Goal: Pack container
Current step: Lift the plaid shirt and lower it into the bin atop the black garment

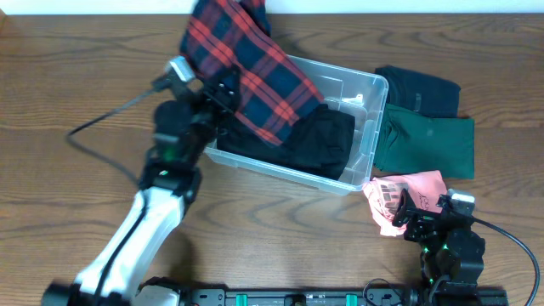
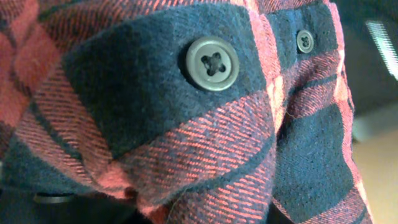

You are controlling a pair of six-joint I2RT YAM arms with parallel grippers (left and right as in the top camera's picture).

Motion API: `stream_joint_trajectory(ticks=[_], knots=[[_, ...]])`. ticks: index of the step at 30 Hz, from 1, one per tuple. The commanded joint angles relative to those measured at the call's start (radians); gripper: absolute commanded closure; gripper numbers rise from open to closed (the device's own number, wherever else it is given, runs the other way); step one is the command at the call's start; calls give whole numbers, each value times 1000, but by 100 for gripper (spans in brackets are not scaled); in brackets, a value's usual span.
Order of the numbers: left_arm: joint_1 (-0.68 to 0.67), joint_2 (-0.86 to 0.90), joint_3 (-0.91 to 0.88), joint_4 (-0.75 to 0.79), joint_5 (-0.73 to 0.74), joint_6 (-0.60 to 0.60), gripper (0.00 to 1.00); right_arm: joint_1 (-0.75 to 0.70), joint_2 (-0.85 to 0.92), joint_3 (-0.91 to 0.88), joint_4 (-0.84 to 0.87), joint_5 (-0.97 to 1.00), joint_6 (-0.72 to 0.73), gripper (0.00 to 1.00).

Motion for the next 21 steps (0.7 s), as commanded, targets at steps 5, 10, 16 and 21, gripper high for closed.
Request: stream_joint_trajectory(ticks=[5,10,16,21], knots=[[-106,158,18,-72,-293,-263,94,11,0,-2,-4,6,7,1],[-179,173,18,-229,-431,-433,94,11,0,-2,-4,6,7,1],[-188,173,18,-310,-441,-496,94,11,0,-2,-4,6,7,1],[-188,164,26,-171,-348,-509,28,11,0,-2,-4,6,7,1]])
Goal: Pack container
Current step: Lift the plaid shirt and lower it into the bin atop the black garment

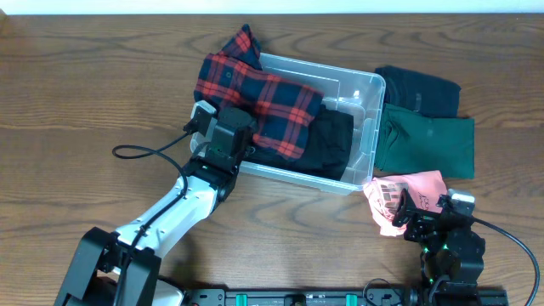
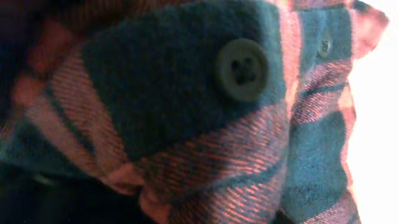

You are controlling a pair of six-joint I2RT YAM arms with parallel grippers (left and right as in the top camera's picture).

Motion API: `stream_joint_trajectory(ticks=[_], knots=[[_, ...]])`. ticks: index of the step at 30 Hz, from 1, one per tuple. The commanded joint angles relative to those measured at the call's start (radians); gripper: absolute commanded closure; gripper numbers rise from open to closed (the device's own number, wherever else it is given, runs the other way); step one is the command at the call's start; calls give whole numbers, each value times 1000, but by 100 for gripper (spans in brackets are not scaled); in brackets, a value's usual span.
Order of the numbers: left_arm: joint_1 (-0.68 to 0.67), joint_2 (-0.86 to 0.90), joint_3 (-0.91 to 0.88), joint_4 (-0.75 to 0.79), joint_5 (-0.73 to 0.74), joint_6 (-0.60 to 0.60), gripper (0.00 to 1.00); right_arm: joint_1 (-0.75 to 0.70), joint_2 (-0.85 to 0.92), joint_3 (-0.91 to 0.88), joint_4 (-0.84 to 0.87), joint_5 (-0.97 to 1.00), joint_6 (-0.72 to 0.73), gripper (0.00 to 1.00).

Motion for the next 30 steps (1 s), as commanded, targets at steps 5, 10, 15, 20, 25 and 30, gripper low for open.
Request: stream_joint_trajectory(ticks=[5,10,15,20,25,30], knots=[[2,-77,78,138,77,-43,2,11,0,-2,-4,6,7,1],[2,-193,113,138,76,53,2,11,0,-2,-4,6,7,1],[5,-287,121,225,61,390,2,11,0,-2,-4,6,7,1],[13,-328,121,238,61,512,2,11,0,-2,-4,6,7,1],[14,-273,121,224,8,742,18,11,0,-2,-4,6,7,1],[19,-84,121,220,-19,762,21,11,0,-2,-4,6,7,1]])
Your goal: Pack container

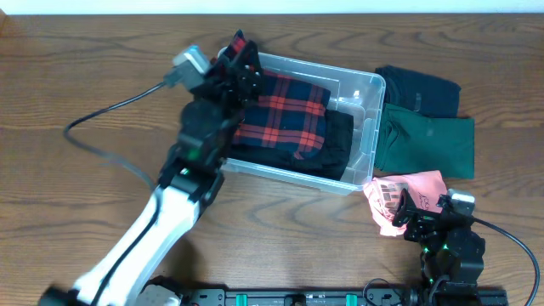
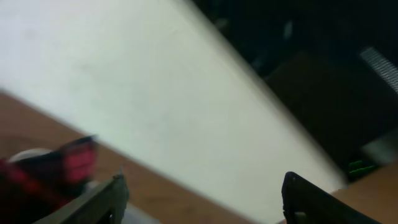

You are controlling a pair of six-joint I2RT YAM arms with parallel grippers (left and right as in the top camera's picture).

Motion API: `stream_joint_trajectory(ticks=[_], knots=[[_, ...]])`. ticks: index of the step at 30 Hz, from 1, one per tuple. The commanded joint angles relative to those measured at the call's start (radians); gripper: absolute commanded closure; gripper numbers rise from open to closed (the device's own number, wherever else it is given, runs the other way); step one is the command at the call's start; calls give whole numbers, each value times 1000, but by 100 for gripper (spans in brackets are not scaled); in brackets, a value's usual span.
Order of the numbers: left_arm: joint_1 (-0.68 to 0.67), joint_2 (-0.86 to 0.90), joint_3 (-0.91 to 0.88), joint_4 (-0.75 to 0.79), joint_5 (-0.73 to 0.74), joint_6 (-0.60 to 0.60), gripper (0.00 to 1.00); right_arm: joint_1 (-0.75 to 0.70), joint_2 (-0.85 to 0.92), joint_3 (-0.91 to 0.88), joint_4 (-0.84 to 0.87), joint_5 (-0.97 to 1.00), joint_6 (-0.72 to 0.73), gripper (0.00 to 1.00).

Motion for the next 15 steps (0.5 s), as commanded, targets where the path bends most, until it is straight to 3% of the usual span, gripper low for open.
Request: stream_joint_trajectory(ticks=[1,9,15], knots=[[13,154,15,4,-34,102,21,11,0,-2,-3,7,7,1],[31,462,17,27,29,70,20,11,0,-2,-3,7,7,1],[39,559,17,-54,50,-12,21,11,0,-2,-3,7,7,1]])
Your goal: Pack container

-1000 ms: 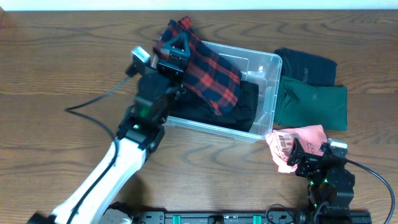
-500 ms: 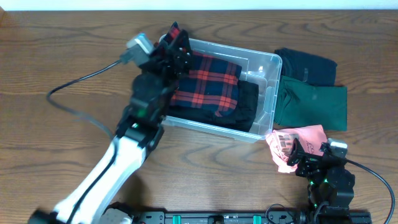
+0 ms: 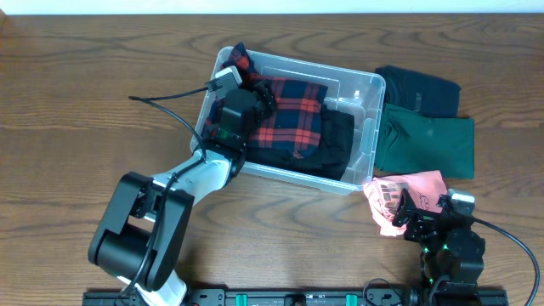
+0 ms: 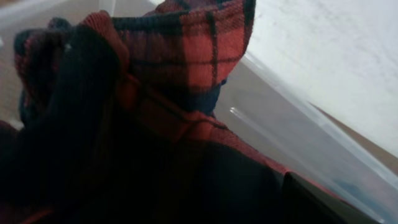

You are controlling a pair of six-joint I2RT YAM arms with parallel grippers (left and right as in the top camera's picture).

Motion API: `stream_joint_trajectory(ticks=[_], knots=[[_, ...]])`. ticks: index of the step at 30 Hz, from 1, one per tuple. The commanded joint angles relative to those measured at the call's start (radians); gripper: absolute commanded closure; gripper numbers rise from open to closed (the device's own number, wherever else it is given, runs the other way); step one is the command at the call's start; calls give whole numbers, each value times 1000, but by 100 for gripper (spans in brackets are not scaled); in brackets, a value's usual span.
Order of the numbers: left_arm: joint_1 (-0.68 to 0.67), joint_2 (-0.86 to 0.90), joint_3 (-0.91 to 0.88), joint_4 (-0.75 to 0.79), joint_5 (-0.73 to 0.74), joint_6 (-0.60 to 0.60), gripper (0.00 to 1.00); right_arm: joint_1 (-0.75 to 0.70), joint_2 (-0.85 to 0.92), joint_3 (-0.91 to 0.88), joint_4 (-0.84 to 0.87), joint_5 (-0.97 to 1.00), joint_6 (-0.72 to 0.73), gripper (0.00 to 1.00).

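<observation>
The clear plastic container (image 3: 371, 127) sits mid-table. Inside it, a red-and-navy plaid shirt (image 3: 293, 115) lies over a black garment (image 3: 337, 140). My left gripper (image 3: 253, 96) is down in the container's left end, against the bunched shirt. In the left wrist view the plaid shirt (image 4: 186, 56) fills the frame beside the container wall (image 4: 298, 146). Only one of my fingers (image 4: 317, 202) shows, standing wide to the right with nothing gripped. My right gripper (image 3: 414, 214) rests at the front right, at the edge of a pink garment (image 3: 408, 189). Its jaws are unclear.
A dark navy garment (image 3: 418, 89) and a green garment (image 3: 429, 144) lie folded on the wooden table (image 3: 85, 127), right of the container. The left arm's cable (image 3: 170, 106) loops across the table left of the container.
My left gripper was raised and open at the container's far left corner, its camera facing the wall. Now it is low inside the container's left end, against the plaid shirt.
First my left gripper held the plaid shirt high over the container. Then the shirt was down on the black garment, still in the gripper. Then the gripper was open and raised, with the shirt lying in the container. Now it is back down at the shirt. The right arm has not moved.
</observation>
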Motion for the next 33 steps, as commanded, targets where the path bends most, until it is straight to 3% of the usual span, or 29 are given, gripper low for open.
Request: stream_joint_trajectory(ticks=[1,7,14,24,30,33], knots=[[15,80,-14,-79,32,-78,21,11,0,-2,-4,6,7,1],[40,38,-10,-80,176,-80,21,11,0,-2,-4,6,7,1],[42,-254,58,-137,197,-24,20,11,0,-2,-4,6,7,1],[113,-635,273,-632,-70,208,8,11,0,-2,-4,30,3,1],[193,-687,272,-922,-39,254,4,11,0,-2,-3,28,4,1],[190,-666,264,-1001,127,394,4,11,0,-2,-4,29,4,1]])
